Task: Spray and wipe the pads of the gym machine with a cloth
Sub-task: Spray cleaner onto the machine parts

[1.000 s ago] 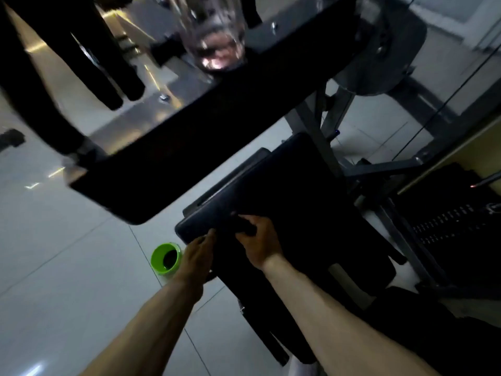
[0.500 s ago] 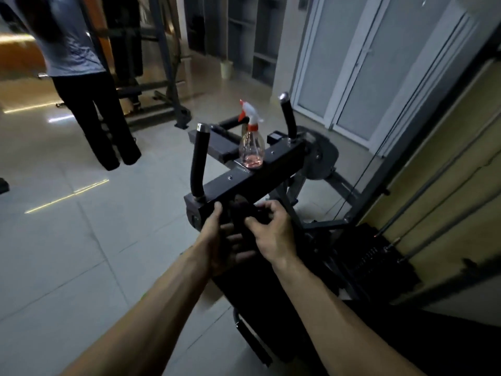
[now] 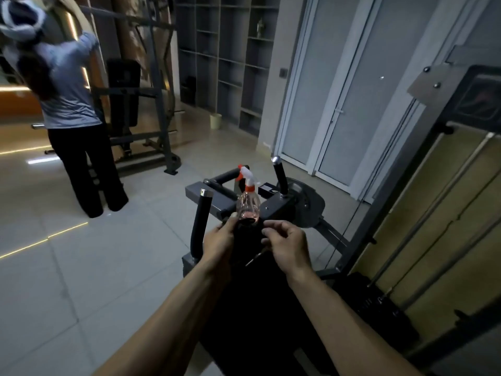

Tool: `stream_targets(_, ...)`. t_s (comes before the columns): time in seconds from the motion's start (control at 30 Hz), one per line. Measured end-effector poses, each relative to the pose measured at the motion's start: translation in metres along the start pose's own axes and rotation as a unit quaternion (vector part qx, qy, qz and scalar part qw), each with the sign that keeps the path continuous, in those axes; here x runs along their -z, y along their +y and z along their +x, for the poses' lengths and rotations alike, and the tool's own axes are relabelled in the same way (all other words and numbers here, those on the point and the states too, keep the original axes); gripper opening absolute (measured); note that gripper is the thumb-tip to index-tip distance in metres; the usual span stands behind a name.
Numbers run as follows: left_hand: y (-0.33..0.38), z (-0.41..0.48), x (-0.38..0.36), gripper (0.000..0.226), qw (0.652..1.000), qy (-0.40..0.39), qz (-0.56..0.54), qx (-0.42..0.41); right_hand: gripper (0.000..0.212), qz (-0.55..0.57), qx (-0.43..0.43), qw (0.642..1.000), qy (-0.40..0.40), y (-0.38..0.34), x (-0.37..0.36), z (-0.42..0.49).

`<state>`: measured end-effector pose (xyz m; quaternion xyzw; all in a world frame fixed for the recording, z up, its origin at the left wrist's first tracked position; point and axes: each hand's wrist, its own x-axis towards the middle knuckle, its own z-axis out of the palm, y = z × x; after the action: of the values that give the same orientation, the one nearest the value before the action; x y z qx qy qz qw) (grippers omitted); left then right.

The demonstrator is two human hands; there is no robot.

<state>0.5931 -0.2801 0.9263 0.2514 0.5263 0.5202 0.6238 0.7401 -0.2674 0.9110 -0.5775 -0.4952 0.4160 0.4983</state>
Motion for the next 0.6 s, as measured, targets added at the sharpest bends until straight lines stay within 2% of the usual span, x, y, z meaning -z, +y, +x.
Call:
stream_targets(0.1,0.016,0.027,-0.010,0.035,1.000,-0.001,0.017,0.001,0.020,-0.025,-0.050,0.998,-0.029,0.013,-0.004,0.056)
stream_targets(0.23,0.036,0.065,-0.027,0.031,0.999,0.020,0.049,0.013,0.053,-0.041,-0.058,0.994,-0.084,0.020,-0.015,0.132)
stream_targets(0.43,0.066,0.114,-0.036,0.032,0.998,0.048,0.049,-0.004,0.071,-0.081,-0.014,0.991,-0.110,0.028,-0.048,0.219)
stream_targets(0.5,0.072,0.125,-0.039,0.033,0.998,0.039,0.049,-0.011,0.063,-0.076,-0.018,0.986,-0.149,0.030,-0.057,0.231)
stream_targets(0.6,0.083,0.135,-0.045,0.036,0.998,0.035,0.052,-0.010,0.022,-0.128,0.013,0.978,-0.166,0.038,-0.064,0.240)
